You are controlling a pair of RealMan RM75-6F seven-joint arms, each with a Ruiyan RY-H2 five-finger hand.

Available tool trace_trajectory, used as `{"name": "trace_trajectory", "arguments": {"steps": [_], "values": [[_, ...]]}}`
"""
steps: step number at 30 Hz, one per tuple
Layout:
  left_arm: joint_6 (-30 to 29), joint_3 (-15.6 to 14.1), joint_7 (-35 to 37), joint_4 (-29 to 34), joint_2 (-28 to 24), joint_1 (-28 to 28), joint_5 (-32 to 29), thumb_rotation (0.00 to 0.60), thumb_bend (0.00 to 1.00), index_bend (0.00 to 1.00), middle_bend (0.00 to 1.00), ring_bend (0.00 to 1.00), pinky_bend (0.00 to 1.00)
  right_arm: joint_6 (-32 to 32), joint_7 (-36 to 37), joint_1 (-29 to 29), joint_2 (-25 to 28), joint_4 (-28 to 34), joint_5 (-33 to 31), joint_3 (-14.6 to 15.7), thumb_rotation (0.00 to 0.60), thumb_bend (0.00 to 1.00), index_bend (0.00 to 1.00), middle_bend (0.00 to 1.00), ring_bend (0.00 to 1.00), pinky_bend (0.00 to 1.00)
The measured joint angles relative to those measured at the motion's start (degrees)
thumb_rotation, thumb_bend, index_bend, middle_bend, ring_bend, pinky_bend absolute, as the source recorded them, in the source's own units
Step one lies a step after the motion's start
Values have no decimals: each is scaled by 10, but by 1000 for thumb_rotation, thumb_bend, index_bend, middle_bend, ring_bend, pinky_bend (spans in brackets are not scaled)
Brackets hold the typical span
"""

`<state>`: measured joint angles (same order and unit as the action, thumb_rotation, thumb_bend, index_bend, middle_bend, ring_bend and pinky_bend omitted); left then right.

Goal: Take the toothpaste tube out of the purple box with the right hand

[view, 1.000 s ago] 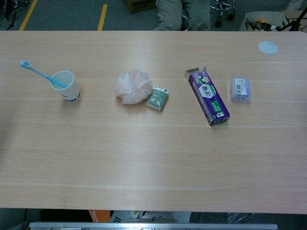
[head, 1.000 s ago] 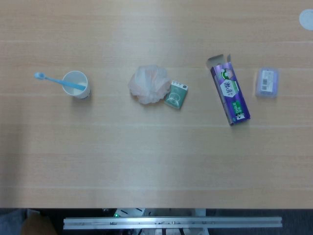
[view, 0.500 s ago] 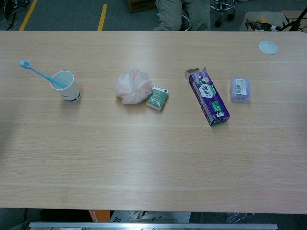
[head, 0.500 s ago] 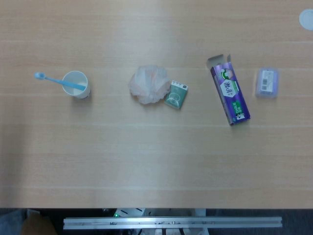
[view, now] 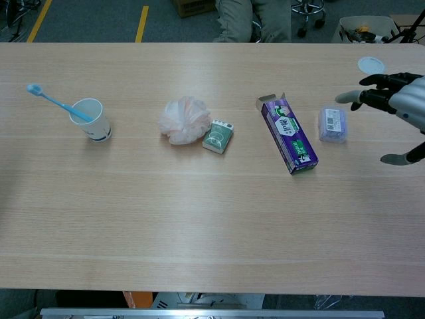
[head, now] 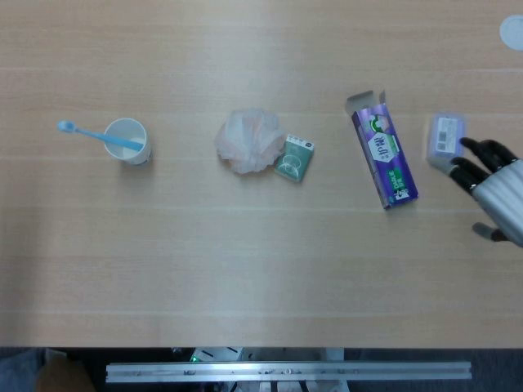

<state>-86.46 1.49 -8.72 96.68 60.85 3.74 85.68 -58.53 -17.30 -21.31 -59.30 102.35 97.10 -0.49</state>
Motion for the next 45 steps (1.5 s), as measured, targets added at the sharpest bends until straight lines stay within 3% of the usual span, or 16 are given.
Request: {"name": "trace_trajectory", "arguments": {"steps": [8, 17, 29, 38, 45], "values": [[-8, -6, 18, -7, -5, -12, -2, 600, 312, 167, 180, 190, 142, 136, -83, -80, -74, 3, -46, -5, 600, 64, 121, 304, 93, 157], [-2, -10, 37, -21, -1, -15, -2, 600, 312, 167, 176, 190, 142, 195, -153, -128, -149, -43, -132, -13, 600, 63, 100, 306, 93, 120], [4, -13, 60, -38, 4, -15, 3, 600, 312, 167, 174, 190, 142, 211, -210, -158, -189, -93, -233, 1, 600, 63, 100, 312, 93, 120], [7, -11, 69, -46, 8, -13, 4, 600, 312, 167, 174, 190, 142, 176, -231, -154, -168, -100, -275, 28, 600, 63, 100, 312, 93, 120], [14, -10, 71, -50, 13, -9, 5, 600, 312, 166, 174, 190, 142, 144, -228, -146, -149, -115, -308, 31, 600, 63, 100, 312, 93, 120]]}}
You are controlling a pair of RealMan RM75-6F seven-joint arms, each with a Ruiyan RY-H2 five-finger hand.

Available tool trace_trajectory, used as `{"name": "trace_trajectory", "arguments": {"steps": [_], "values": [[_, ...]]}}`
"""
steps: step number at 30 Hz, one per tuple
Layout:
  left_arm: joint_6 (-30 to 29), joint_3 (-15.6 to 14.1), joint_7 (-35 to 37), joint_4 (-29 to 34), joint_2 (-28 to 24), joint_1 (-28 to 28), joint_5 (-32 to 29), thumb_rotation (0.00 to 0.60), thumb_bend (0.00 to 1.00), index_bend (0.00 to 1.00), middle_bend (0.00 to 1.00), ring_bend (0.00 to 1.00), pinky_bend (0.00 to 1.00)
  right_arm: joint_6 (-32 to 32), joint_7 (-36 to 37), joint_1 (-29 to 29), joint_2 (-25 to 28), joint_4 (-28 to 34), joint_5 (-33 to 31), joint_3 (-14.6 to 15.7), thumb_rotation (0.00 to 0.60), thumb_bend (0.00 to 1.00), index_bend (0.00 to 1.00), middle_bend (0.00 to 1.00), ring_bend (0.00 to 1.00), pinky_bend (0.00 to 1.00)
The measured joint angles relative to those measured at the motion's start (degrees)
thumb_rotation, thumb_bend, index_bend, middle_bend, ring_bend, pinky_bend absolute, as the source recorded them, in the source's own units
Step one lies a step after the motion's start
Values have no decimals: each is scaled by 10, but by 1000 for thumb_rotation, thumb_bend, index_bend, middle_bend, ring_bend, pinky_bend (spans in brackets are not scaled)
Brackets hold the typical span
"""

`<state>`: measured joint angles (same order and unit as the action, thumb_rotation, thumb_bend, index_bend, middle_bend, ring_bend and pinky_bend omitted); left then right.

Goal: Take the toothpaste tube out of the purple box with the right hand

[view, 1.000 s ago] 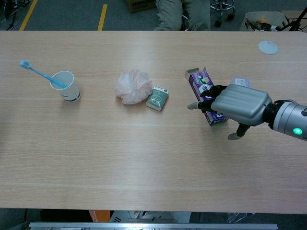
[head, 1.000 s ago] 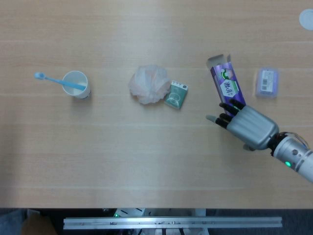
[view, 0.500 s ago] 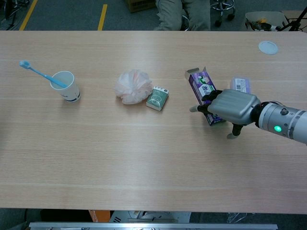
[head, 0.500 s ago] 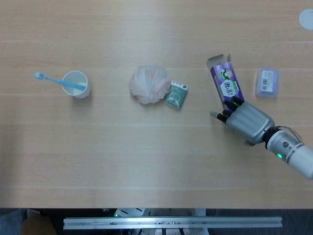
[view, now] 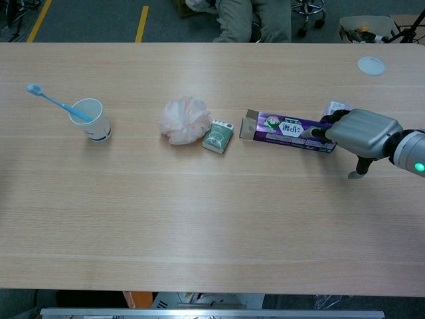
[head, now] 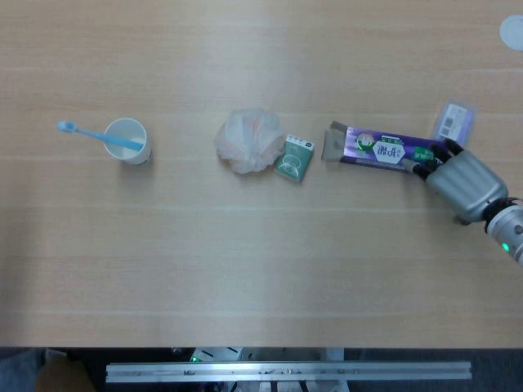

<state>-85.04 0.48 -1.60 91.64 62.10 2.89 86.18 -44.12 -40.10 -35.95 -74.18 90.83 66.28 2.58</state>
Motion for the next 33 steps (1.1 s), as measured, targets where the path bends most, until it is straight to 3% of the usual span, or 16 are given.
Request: {"name": "trace_trajectory", "arguments": {"steps": [6, 12, 23, 33], "values": [[-2, 0, 2, -1, -1, 0, 1, 600, 312, 167, 174, 190, 142, -34, 34, 7, 6, 10, 4, -12, 600, 63, 100, 310, 93, 121], [-3, -1, 6, -1, -2, -2, 2, 600, 312, 167, 173, 190, 142, -76, 32, 11, -11, 0, 2, -28, 600, 59, 99, 218, 93, 122], [-5, -3, 9, 0, -4, -6, 2, 600, 312, 167, 173, 190, 142, -77, -32, -15, -84, -56, -97, -49, 600, 48, 84, 178, 92, 122], [-3, -5, 8, 0, -4, -6, 3, 600, 312, 167, 173, 190, 142, -60, -38, -34, -134, -123, -135, -50, 600, 49, 84, 180, 92, 141]]}}
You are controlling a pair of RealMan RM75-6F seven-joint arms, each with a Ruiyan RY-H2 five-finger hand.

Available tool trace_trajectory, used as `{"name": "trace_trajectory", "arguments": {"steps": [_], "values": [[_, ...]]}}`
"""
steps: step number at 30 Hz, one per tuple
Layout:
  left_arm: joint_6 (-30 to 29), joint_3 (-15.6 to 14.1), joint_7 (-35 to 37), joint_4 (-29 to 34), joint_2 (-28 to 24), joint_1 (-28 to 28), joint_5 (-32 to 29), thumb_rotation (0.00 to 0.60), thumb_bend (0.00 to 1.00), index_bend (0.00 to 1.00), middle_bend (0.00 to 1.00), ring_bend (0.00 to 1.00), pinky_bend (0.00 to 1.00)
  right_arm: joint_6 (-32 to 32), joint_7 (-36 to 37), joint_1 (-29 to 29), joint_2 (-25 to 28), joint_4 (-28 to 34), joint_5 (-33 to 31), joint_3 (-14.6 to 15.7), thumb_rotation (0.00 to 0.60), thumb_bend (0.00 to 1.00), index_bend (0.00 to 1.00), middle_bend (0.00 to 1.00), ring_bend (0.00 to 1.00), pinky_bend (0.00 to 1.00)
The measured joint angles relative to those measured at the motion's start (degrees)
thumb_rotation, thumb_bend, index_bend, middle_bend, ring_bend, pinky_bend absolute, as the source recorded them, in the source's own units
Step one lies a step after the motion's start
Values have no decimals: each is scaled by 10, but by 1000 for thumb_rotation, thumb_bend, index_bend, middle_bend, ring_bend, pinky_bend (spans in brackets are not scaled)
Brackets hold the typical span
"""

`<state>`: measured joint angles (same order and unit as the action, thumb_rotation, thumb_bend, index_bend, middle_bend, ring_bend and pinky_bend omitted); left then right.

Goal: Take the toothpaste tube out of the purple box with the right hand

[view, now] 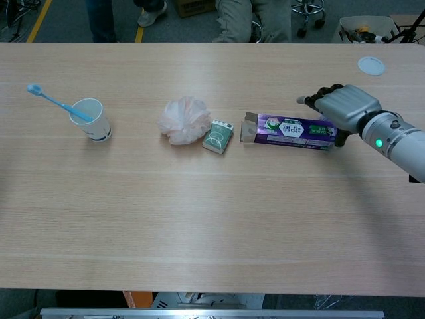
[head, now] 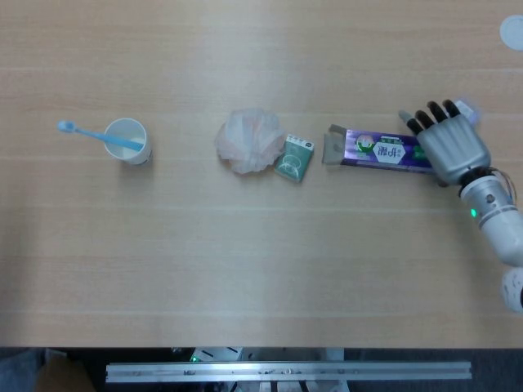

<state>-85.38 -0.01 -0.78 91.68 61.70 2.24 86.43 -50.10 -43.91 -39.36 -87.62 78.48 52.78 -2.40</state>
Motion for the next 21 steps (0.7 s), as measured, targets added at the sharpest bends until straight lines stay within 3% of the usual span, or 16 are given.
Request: {"name": "trace_trajectory", "arguments": {"steps": [7, 14, 21], "values": [[1, 0, 1, -2, 1, 0, 0, 600, 312, 167, 173, 190, 142, 9, -3, -8, -32, -37, -10, 8, 600, 135, 112, 235, 110, 265], [0, -1, 2, -2, -1, -3, -3, 600, 312, 167, 173, 190, 142, 3, 11, -10, -49, -62, 18, 12, 600, 207, 393, 385, 295, 569], [1, 0, 2, 0, -4, -4, -6, 600, 312, 167, 172, 190, 142, -14, 36, -13, -24, -39, 61, 8, 600, 209, 432, 415, 340, 608]]}}
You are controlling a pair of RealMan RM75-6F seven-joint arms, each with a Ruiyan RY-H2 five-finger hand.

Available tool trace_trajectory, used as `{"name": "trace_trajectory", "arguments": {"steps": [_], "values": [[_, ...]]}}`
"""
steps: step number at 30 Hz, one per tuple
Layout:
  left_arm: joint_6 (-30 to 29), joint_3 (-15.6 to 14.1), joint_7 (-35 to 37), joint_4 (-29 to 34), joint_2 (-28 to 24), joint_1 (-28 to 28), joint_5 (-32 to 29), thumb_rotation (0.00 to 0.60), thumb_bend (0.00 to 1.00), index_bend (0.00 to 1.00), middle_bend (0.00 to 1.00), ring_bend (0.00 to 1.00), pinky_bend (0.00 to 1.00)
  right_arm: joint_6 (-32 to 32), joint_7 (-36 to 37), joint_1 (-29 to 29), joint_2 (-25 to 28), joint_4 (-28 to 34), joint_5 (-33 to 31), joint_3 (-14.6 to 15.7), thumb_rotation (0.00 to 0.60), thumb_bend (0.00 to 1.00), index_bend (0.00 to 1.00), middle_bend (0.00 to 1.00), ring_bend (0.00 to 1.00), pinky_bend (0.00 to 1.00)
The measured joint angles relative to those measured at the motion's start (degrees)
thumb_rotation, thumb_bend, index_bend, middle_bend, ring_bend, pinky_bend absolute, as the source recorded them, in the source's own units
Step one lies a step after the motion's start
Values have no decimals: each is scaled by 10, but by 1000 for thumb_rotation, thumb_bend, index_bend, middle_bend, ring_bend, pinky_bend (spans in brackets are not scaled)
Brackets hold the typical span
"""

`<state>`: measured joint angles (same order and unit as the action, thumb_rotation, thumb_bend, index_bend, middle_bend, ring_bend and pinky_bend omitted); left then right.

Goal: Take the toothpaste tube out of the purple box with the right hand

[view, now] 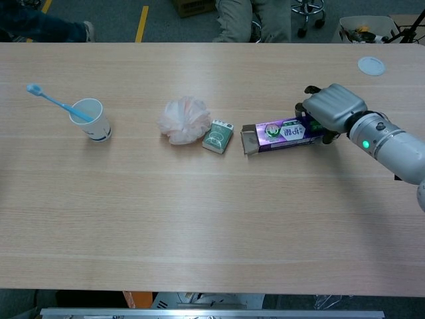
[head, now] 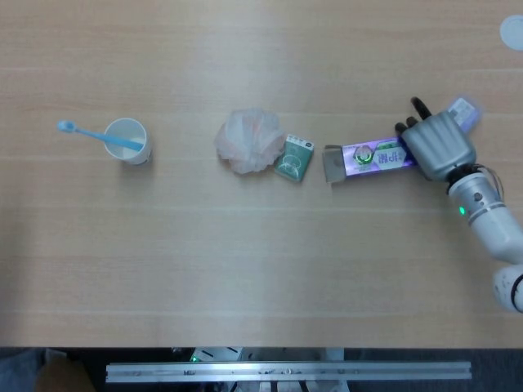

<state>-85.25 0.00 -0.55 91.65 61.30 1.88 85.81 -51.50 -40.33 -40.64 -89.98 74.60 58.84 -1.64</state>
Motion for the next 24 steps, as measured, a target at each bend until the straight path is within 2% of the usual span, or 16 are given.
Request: {"name": "trace_trajectory", "arguments": {"steps": [7, 14, 24], "values": [[1, 0, -4, 5, 0, 2, 4, 600, 312, 167, 169, 190, 142, -6, -28, -15, 66, 83, 14, -4, 600, 207, 432, 416, 342, 608], [-1, -1, -4, 4, 2, 0, 4, 600, 312, 167, 169, 190, 142, -14, -81, -36, 128, 168, -2, -9, 600, 205, 432, 416, 350, 608], [2, -2, -6, 11, -4, -1, 2, 600, 312, 167, 165, 190, 142, -15, -122, -47, 148, 202, -22, 11, 600, 196, 433, 416, 356, 608]]}}
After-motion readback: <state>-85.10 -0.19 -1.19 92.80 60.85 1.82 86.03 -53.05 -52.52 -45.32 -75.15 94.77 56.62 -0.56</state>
